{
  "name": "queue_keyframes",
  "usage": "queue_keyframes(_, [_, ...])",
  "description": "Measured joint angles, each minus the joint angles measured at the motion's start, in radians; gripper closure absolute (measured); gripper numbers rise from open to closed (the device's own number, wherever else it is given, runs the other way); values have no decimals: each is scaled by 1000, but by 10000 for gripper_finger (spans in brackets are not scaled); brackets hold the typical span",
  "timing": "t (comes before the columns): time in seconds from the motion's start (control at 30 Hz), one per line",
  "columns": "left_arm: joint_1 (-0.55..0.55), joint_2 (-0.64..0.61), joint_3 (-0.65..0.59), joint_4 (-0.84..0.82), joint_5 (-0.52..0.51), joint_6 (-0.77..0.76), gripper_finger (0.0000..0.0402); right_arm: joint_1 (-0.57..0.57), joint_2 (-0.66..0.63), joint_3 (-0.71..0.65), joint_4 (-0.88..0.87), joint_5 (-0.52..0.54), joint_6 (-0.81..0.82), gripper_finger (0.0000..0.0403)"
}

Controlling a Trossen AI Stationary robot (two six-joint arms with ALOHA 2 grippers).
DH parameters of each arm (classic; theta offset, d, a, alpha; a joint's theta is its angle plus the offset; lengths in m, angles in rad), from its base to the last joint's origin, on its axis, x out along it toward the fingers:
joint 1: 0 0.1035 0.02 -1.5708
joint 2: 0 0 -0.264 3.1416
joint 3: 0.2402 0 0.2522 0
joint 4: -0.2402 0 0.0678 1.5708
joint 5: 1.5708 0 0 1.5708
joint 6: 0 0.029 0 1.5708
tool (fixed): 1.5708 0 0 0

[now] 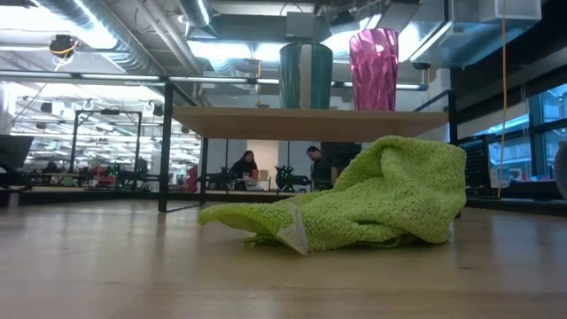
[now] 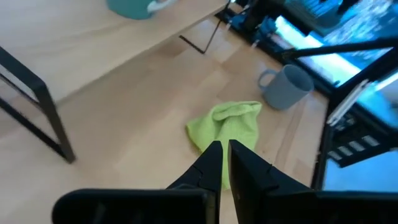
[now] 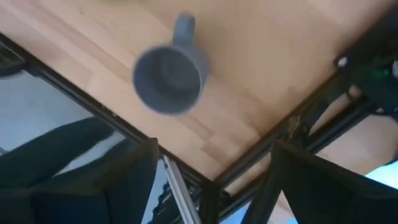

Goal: Stack small to large cups/mugs on shelf
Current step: Put the gray mug on the shelf

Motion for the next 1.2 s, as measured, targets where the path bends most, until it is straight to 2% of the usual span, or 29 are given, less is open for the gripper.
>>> queue_keyframes(0.23, [-2,-44,-78,134,-21,29,380,106,89,-79,176,10,93,108])
queue_keyframes(0.4, [-2,-44,-78,191,-21,53,388,146,115,-173,304,100,155,147])
queue_keyframes(0.53, [-2,-44,-78,210,-20,53,393,166,116,-232,305,158,222,159])
queue_keyframes(0.63, [-2,-44,-78,229,-20,54,394,181,116,-292,330,155,256,159])
queue_keyframes(0.87, [-2,-44,-78,244,-19,52,395,199,116,-442,575,152,291,158])
queue_keyframes(1.0, [-2,-44,-78,246,-18,52,395,198,115,-486,597,150,304,159])
queue_keyframes(1.1, [-2,-44,-78,246,-18,52,395,198,115,-506,609,130,310,176])
queue_keyframes(1.2, [3,-44,-78,246,-18,52,395,198,115,-515,633,127,312,215])
